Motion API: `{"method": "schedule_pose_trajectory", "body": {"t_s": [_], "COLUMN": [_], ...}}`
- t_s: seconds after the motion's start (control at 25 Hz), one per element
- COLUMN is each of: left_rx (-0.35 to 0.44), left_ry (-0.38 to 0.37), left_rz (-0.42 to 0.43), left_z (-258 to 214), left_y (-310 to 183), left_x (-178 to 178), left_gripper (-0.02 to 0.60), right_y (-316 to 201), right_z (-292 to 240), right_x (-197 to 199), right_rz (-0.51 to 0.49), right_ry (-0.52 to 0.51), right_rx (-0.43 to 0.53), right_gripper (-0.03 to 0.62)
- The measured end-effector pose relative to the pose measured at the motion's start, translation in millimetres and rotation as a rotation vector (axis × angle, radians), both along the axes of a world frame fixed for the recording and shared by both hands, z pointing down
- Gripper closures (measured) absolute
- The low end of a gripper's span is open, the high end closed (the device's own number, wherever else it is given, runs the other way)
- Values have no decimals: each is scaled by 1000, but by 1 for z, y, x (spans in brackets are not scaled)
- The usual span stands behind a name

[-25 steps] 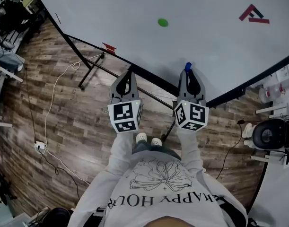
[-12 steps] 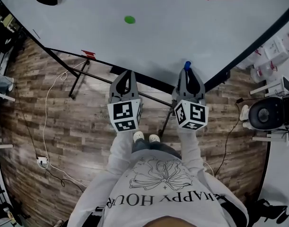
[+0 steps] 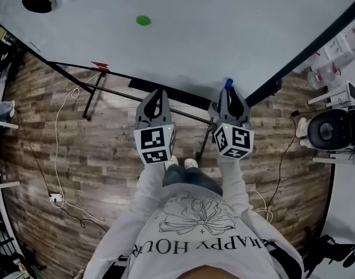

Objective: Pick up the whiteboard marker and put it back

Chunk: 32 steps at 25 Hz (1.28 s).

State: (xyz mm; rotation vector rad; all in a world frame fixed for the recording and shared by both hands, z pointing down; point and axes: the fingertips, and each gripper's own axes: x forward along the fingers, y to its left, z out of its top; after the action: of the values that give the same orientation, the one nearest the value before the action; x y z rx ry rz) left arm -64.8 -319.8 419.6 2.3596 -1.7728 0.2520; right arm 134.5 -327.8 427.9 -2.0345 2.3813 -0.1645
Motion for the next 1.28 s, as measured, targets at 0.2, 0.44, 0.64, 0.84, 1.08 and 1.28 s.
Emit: {"method": "schedule_pose_trajectory", "body": {"t_s": [0.2,0.44,0.64,0.84,1.08,1.28], "left_rx": [-30,-68,-82,-86,-76,-35], "left_ry": [-10,-20,-20,-12,0,-1], "left_rz": [-3,-6,-7,3,7,-5], "left_z": [12,30,36,39,35,19], "left_y": [3,8,8,8,6,2], "left_x": [-2,-6,-6,-1,4,2], "left_gripper": [569,569,569,570,569,570], "right_y": [-2,1,7,13,14,11], "right_z": [31,66,86,93,67,29], "right_x": [8,9,12,14,16,7], "right_rz": [12,24,50,62,57,47], "right_ry": [-8,5,19,29,60,100], "right_rx": [-48,-113,-170,-191,-137,-53], "right_gripper": [531,531,530,504,488,522]}}
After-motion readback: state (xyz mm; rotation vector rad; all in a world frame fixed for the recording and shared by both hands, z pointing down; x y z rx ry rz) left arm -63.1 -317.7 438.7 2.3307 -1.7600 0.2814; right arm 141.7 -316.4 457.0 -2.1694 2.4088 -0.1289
